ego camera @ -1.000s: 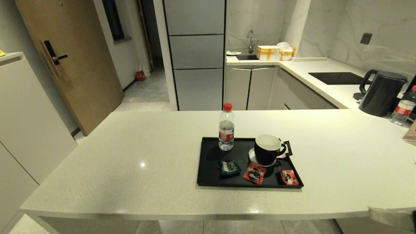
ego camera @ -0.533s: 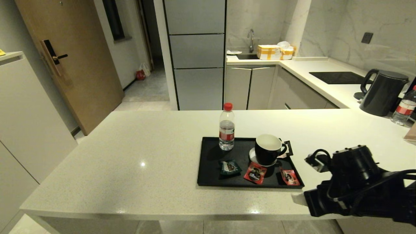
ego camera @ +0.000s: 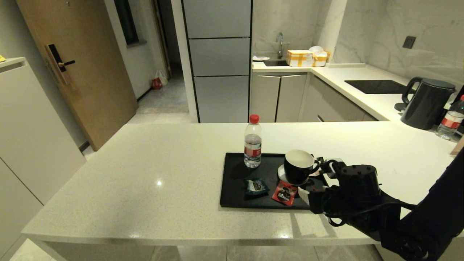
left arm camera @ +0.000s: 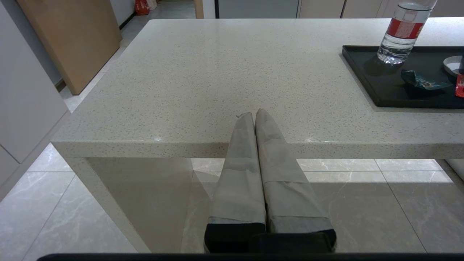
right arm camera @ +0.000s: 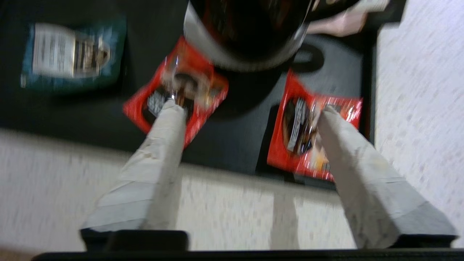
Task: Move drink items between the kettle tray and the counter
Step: Pick up the tea cup
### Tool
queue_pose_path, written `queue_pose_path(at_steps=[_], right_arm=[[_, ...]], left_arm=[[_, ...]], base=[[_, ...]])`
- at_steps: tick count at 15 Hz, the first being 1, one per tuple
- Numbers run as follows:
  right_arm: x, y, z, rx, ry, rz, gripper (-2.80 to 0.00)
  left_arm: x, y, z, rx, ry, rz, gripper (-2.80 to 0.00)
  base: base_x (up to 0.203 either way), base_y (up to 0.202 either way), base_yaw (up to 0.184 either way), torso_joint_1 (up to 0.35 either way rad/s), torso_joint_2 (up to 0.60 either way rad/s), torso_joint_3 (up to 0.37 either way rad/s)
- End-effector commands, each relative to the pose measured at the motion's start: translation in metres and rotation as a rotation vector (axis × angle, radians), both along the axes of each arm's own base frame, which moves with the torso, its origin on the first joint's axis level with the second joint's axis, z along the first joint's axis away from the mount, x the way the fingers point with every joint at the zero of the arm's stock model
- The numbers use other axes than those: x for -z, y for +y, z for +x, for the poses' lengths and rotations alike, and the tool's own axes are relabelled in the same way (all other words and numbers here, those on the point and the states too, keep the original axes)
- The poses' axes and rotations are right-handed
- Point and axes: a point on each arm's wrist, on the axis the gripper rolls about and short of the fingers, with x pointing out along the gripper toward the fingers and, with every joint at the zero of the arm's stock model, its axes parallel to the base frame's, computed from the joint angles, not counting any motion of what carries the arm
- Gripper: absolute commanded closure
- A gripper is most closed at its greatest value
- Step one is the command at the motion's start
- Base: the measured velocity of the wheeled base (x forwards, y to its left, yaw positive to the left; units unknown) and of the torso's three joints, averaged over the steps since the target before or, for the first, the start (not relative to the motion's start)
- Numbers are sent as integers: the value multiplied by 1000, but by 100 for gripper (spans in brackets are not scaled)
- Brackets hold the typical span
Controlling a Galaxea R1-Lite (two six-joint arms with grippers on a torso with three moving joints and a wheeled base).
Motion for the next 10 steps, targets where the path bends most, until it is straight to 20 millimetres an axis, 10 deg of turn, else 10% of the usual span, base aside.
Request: queue_pose_path(at_steps=[1,10], right_arm=[[4,3,3,10,-15,-2,-280],[43,22,43,50,-130,19,-280]], left_arm=[[0,0,0,-1,0,0,0],[0,0,0,-1,0,0,0]], base=[[0,0,0,0,0,0],[0,0,0,0,0,0]])
